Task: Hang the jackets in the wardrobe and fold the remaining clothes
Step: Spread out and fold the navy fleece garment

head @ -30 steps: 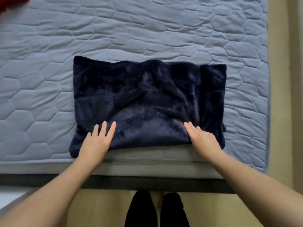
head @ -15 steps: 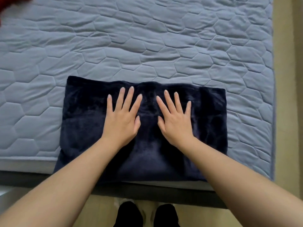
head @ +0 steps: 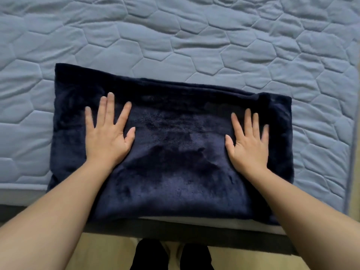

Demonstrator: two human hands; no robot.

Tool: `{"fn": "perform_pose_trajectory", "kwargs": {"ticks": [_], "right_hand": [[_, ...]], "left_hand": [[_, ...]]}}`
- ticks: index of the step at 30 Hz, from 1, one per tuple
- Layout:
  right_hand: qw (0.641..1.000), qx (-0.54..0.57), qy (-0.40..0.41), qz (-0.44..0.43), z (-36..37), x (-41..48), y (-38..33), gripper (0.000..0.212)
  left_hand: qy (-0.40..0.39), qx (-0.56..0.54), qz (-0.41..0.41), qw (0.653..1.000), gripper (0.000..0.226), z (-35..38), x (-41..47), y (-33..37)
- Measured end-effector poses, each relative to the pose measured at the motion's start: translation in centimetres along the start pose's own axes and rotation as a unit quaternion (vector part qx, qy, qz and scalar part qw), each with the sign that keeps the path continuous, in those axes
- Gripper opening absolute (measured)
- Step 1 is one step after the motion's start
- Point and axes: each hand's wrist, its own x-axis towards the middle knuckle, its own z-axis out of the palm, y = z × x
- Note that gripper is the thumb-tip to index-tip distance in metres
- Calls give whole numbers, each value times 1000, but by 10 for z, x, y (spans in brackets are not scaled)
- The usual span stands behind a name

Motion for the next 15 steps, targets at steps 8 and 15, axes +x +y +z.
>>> {"fn": "perform_pose_trajectory", "kwargs": {"ticks": [8,15], "right_hand": [[981,5,-70,178,-29,-34,31,65],[989,63,-42,-130,-48,-70,-63,65]], "left_hand": [[-73,-65,-213,972,67,-34,-63,-51],[-37,-119,-11,992,67,-69,-96,74]]}}
